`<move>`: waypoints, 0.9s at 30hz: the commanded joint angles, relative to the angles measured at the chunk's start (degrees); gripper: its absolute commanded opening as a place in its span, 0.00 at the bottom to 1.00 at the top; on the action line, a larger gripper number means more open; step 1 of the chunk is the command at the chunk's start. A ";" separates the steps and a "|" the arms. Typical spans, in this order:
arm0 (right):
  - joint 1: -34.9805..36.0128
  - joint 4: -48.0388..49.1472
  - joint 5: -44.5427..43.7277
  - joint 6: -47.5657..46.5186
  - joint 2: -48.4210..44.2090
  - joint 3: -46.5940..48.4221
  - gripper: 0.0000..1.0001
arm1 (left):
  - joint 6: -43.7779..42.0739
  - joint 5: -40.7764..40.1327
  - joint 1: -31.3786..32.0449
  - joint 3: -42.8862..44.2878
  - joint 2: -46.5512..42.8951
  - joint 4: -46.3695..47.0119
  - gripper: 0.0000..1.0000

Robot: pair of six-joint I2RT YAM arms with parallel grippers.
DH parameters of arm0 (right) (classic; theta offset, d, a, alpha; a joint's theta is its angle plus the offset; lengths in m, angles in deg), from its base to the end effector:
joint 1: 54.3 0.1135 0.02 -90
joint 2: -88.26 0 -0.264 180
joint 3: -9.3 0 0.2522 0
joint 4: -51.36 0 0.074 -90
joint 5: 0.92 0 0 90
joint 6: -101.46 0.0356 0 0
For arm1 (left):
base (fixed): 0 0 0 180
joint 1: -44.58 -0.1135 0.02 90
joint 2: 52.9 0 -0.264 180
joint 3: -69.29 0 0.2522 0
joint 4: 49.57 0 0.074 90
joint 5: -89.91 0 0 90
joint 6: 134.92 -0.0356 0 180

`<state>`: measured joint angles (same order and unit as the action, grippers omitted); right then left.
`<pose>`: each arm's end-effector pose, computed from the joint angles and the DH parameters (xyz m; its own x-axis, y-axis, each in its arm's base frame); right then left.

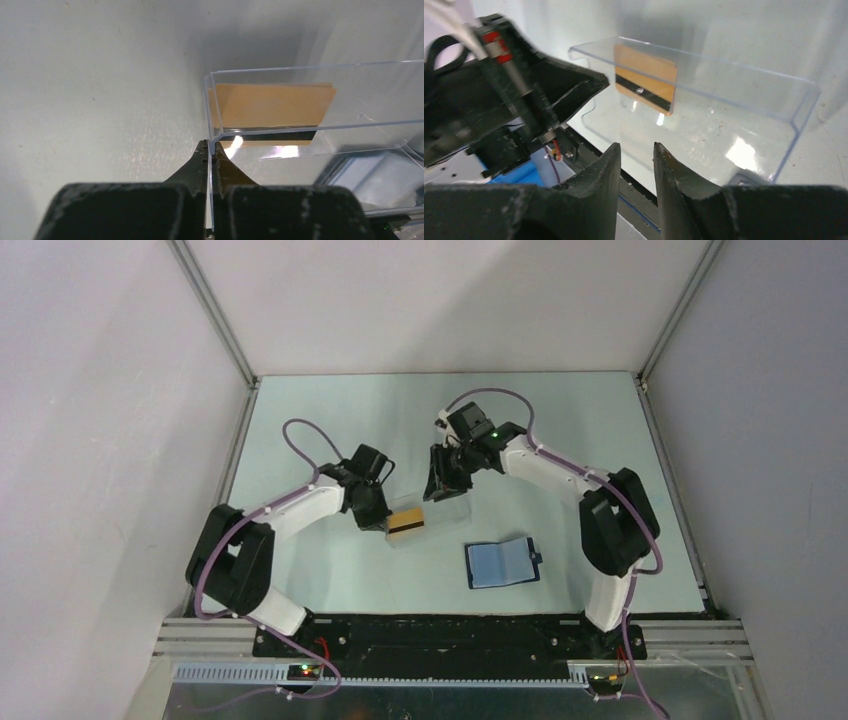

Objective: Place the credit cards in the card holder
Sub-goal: Move the storage box to the center of the board, then pick up the credit card from the storage box.

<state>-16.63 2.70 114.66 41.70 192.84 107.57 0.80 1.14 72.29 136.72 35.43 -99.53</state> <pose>0.3057 0.2554 0.2544 -0.9364 -0.1490 -0.3178 -0.3193 0.7380 0.5945 0.2509 -0.1327 0.1839 -0.9212 -0.3246 -0.2144 -0.2699 0.9302 -0.2489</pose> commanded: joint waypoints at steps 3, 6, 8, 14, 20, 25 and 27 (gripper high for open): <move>4.03 -2.69 -4.80 -1.50 6.04 2.34 0.36 | 6.03 -1.05 3.62 -2.39 -4.20 1.19 0.00; 5.78 -4.55 -9.67 -2.05 8.93 4.16 0.36 | 6.92 -1.05 4.69 -2.93 -4.50 1.22 0.00; 6.96 -5.55 -12.72 -2.39 9.81 4.65 0.37 | 7.02 -2.19 4.86 -3.07 -4.64 1.16 0.00; 8.43 -3.39 -13.29 -1.09 11.37 2.79 0.41 | 7.32 -2.81 5.04 -3.26 -4.83 1.18 0.00; 8.82 -0.57 -12.23 0.40 12.11 1.03 0.36 | 6.89 -2.74 5.16 -3.03 -4.04 1.19 0.00; 9.29 -0.42 -14.29 0.78 13.75 1.54 0.37 | 6.96 -2.73 5.62 -2.72 -4.16 1.20 0.00; 9.55 0.86 -14.44 0.91 13.75 0.95 0.37 | 6.98 -2.73 5.75 -2.48 -4.28 1.20 0.00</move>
<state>-7.88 0.76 102.12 41.87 205.93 108.77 6.70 -1.37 77.36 133.27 33.31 -99.71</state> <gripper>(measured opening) 0.368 0.010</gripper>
